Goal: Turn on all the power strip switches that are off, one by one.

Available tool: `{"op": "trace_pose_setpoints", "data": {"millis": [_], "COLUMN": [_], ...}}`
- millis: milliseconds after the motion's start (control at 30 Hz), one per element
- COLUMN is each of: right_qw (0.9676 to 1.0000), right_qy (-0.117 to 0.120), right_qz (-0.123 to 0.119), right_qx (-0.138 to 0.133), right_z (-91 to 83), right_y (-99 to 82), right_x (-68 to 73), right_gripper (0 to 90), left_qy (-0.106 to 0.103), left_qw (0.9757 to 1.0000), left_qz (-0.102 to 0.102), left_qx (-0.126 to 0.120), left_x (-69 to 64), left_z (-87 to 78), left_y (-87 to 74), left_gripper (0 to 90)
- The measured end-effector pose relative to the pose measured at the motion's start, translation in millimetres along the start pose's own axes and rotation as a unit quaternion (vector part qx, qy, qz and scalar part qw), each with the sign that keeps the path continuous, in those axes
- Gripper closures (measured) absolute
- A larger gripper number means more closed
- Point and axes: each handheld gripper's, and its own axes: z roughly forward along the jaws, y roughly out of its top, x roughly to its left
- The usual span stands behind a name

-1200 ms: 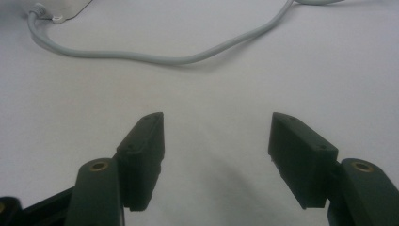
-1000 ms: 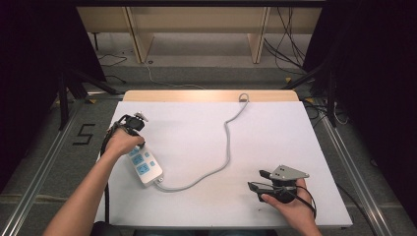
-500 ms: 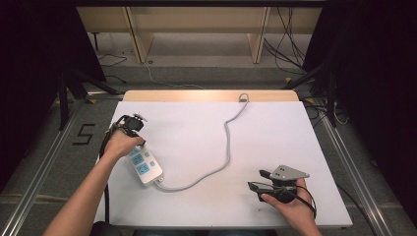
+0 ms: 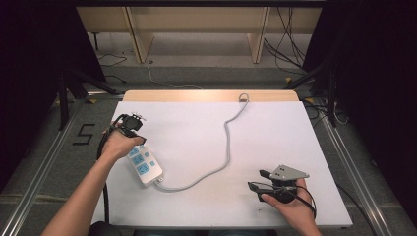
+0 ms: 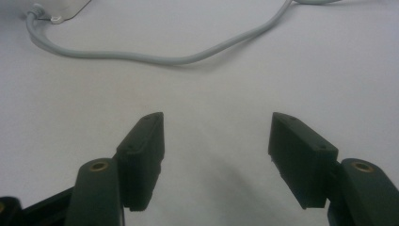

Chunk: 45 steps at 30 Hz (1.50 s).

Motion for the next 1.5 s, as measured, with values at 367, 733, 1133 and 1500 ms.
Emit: {"op": "trace_pose_setpoints", "data": {"millis": [367,733,1133,1500], "right_qw": [1.0000,1.0000,1.0000,1.0000], "right_qy": [0.000,-0.001,-0.001,-0.001], "right_qz": [0.001,0.003,0.002,0.001], "right_qx": [0.000,0.000,-0.001,0.000], "right_z": [-0.3,-0.3,-0.4,-0.7], "right_y": [0.2,-0.1,-0.2,-0.2], "right_x": [-0.3,-1.0,-1.5,-1.8], "right_gripper": [37.4,37.4,37.3,37.2], "left_qy": [-0.005,-0.029,-0.047,-0.058], "left_qw": [0.9993,0.9959,0.9901,0.9847], "left_qz": [0.004,0.014,0.030,0.042], "left_qx": [-0.036,-0.084,-0.129,-0.158], "left_x": [-6.3,-15.0,-31.9,-43.7], "left_z": [-12.8,-24.3,-34.2,-37.8], "left_y": [-5.4,-20.7,-31.3,-40.8], "left_gripper": [77.0,61.0,44.5,35.2]}}
